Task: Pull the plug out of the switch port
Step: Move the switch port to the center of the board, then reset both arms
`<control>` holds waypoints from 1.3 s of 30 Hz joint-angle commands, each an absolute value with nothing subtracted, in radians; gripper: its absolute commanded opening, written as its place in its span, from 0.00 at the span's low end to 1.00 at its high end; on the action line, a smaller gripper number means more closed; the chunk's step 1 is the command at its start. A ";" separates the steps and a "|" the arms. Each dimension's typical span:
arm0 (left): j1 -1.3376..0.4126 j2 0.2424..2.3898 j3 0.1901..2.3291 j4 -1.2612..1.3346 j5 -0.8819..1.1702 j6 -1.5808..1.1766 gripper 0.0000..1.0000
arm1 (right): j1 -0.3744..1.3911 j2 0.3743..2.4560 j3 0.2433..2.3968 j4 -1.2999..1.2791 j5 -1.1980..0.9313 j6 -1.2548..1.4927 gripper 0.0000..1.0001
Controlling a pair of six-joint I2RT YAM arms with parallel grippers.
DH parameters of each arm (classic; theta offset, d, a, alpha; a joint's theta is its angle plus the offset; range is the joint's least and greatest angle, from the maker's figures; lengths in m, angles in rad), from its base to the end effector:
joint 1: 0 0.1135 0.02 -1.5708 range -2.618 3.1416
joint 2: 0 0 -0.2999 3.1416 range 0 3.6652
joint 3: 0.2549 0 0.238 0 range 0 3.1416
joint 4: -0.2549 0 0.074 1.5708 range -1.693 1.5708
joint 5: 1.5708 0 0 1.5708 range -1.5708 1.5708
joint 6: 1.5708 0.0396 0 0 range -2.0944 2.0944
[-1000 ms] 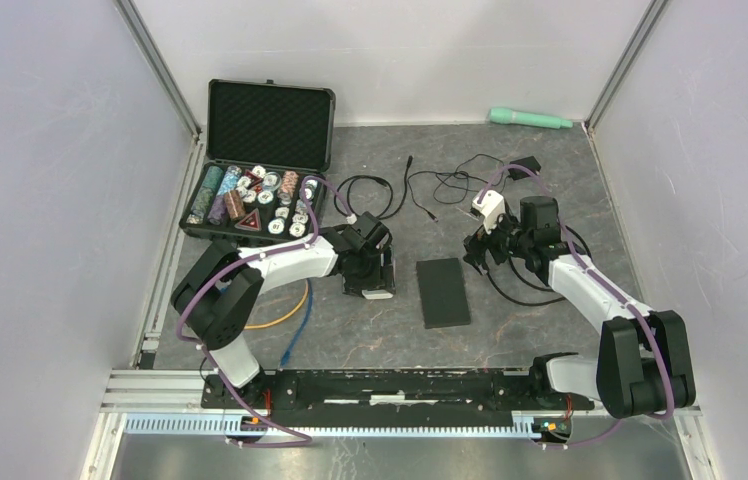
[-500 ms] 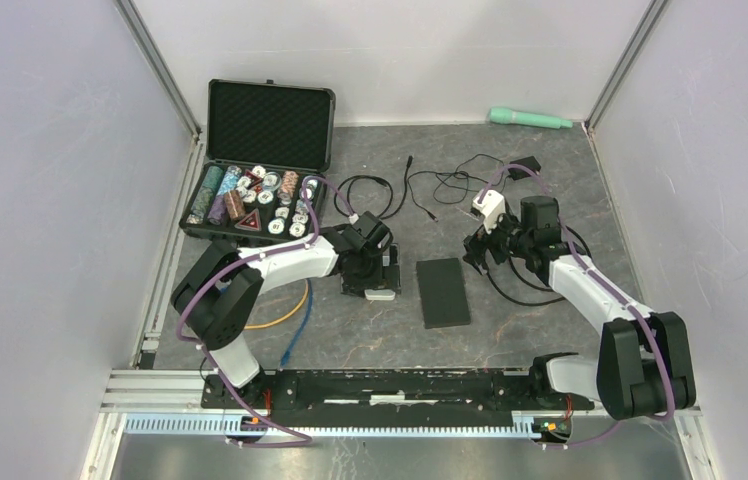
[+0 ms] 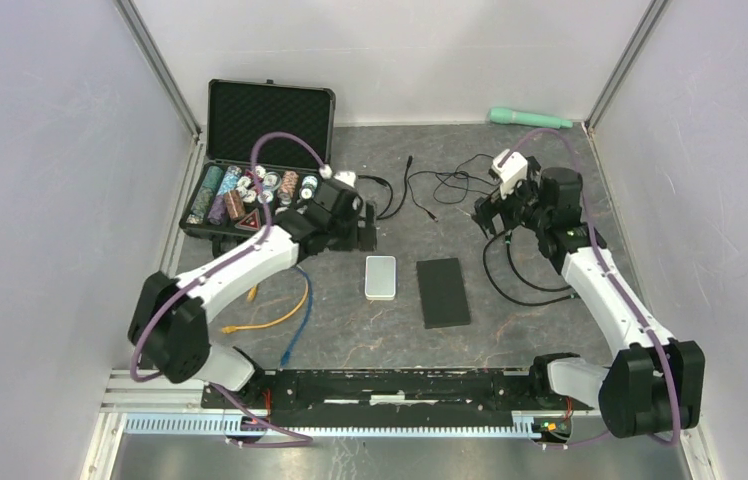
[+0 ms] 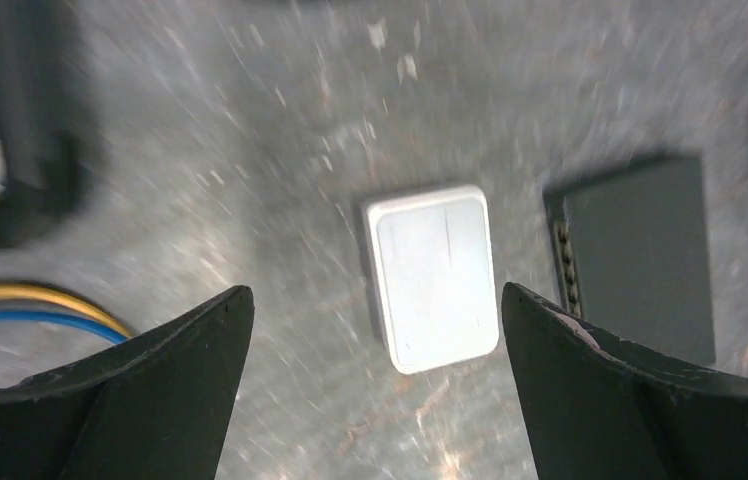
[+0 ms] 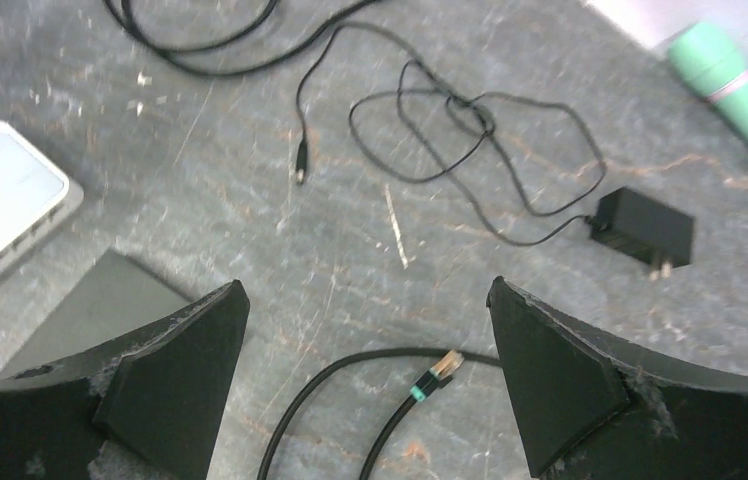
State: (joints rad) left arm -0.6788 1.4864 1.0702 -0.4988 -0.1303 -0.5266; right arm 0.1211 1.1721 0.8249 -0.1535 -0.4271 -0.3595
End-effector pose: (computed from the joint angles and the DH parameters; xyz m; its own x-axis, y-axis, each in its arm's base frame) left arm 0.2357 -0.1835 0.2843 -0.8152 0.0173 -0.5789 0.1749 0.9603 -0.2175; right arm 0.2334 0.0449 0.3151 -0.2805 -0.3567 -0.8911 -0.6082 0.7843 -0.1225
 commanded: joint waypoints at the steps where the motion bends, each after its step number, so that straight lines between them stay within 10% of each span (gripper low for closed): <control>1: -0.632 1.367 1.162 -0.392 -0.267 -0.305 1.00 | 0.117 1.158 0.950 -0.184 -0.382 -0.286 0.98; 39: -0.275 0.870 1.008 -0.191 -0.051 -0.006 1.00 | 0.115 0.984 0.826 -0.052 -0.381 -0.305 0.98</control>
